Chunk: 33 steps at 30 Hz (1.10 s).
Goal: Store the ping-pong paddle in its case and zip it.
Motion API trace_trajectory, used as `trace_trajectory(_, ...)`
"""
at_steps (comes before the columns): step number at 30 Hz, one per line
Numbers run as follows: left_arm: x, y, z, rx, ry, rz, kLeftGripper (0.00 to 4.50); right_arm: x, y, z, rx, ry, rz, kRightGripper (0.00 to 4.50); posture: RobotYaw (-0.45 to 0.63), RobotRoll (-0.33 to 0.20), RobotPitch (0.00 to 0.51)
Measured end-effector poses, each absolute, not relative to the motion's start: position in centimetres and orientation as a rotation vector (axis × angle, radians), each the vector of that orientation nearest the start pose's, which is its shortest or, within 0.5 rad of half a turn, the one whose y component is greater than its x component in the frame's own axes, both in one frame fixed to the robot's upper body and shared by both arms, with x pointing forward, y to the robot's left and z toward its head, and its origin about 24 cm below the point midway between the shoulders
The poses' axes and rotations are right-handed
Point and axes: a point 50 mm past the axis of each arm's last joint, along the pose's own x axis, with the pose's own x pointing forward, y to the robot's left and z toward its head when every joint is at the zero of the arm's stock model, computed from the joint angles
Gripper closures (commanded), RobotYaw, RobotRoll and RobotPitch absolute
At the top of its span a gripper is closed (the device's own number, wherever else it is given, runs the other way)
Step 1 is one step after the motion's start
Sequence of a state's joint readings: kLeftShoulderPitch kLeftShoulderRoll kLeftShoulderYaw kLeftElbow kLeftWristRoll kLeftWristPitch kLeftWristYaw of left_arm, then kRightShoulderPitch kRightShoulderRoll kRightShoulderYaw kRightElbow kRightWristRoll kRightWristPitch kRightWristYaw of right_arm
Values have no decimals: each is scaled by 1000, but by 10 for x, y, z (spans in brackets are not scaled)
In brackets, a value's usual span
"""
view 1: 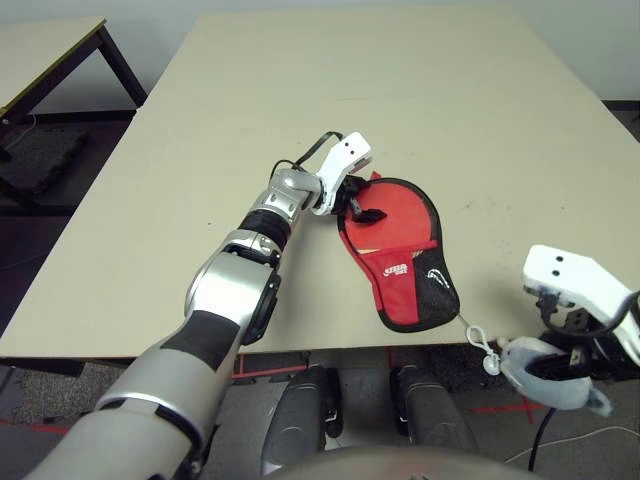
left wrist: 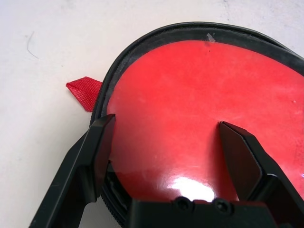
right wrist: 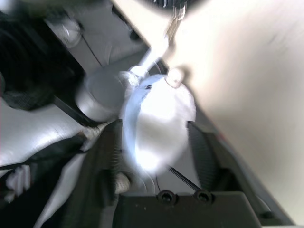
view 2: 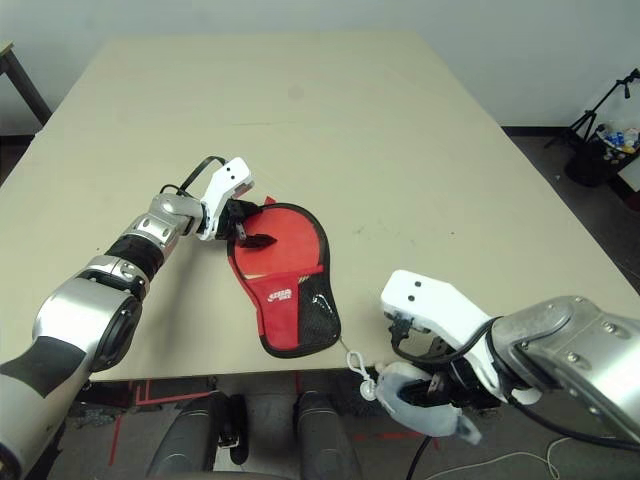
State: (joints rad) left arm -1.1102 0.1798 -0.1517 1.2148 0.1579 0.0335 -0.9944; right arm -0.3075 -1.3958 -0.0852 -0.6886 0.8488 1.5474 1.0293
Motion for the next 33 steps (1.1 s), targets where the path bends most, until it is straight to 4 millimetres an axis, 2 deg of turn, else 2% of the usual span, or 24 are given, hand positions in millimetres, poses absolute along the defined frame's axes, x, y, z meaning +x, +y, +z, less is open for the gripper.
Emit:
trace_trajectory(2, 387, 93, 114, 403, 408, -1115, 0, 195, -233, 230, -341, 1013, 886, 207, -178, 0, 123)
trace_trajectory(3, 387, 93, 115, 398, 409, -1123, 0, 201, -235, 241, -322, 956, 874, 37, -174, 0, 122)
trace_trajectory(5, 387, 94, 118, 384, 414, -1133, 0, 215, -240, 255, -260, 849, 849, 37, -163, 0, 122)
trace_trajectory(7, 388, 102, 121, 338, 422, -1120, 0, 244, -241, 262, -177, 669, 794, 37, -156, 0, 122)
trace_trajectory(9, 389, 101, 128, 286, 388, -1113, 0, 275, -248, 255, -85, 542, 663, 37, -142, 0, 125)
trace_trajectory(11, 393, 105, 139, 239, 331, -1076, 0, 297, -256, 231, -23, 494, 533, 37, -138, 0, 126)
trace_trajectory(13, 396, 115, 146, 214, 289, -1017, 0, 308, -260, 210, -15, 465, 452, 37, -123, 0, 129)
trace_trajectory(17, 398, 132, 147, 141, 227, -888, 0, 330, -264, 186, -36, 346, 319, 37, -106, 0, 132)
trace_trajectory(21, 399, 153, 140, 80, 194, -739, 0, 350, -265, 172, -22, 223, 216, 37, -94, 0, 136)
trace_trajectory(24, 400, 171, 138, 31, 134, -606, 0, 363, -272, 170, -6, 136, 126, 37, -72, 0, 139)
trace_trajectory(29, 395, 210, 136, -2, 30, -373, 0, 372, -285, 169, -5, 19, 25, 37, -47, 0, 147)
trace_trajectory(33, 383, 245, 129, -11, -31, -184, 0, 374, -295, 161, -8, -11, -39, 37, -35, 0, 158)
